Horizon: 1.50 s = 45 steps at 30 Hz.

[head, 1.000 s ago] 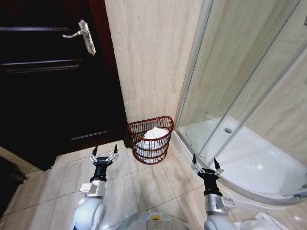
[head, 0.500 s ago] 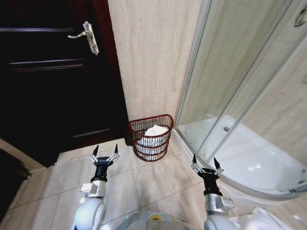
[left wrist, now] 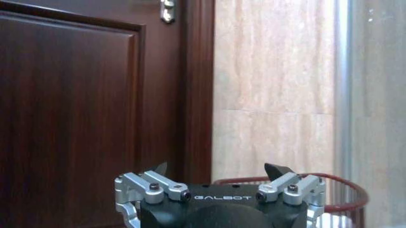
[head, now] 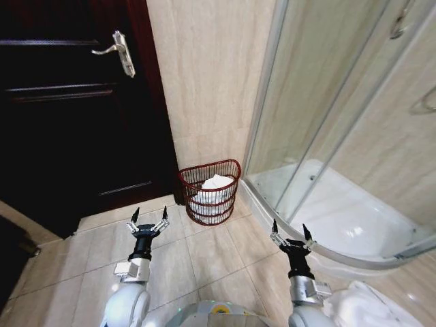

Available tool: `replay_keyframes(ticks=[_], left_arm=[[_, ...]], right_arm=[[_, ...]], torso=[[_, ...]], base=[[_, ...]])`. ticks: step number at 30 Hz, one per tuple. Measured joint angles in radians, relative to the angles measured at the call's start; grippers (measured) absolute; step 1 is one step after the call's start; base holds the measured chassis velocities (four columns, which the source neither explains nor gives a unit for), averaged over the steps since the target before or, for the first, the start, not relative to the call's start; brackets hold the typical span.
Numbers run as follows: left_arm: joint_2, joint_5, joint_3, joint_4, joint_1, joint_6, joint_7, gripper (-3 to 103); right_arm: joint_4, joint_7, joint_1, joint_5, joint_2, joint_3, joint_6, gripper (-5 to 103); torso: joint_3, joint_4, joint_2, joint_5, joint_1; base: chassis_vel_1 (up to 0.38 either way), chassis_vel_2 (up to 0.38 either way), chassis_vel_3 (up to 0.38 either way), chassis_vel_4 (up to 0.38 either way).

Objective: Discard the used towel into the hamper.

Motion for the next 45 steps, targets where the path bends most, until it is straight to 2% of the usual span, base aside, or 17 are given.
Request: replay_keyframes(ticks=[14,26,45], left_arm=[[-0.002,0.001,0.008,0.002,-0.004,-0.023,0.001,100],[-0.002,0.000,0.010,0.000,0.005,-0.032,0.001,100],[-0.001,-0.004,0.007,0.003,0.018,-0.077,0.003,100]], right_arm=[[0.009,0.004,-0.008,-0.003,-0.002,-0.004,0.001,100],[0.012,0.005,-0.007,-0.002,-0.002,-0.006,0.003,100],[0.005,0.004,-0.008,0.000,-0.001,0.000,0.017,100]], torso=[[0.001,-0.0002,0.001,0.0000,0.000],[0.001,0.0000,0.001,0.0000,0.000],[0.001,0.0001,0.001,0.0001,0.000]], base=[[-0.035,-0.134,-0.129,-0.023],[0.034,-0.089,-0.035,0.084],[-0.085,-0.181,0.081,0.180]])
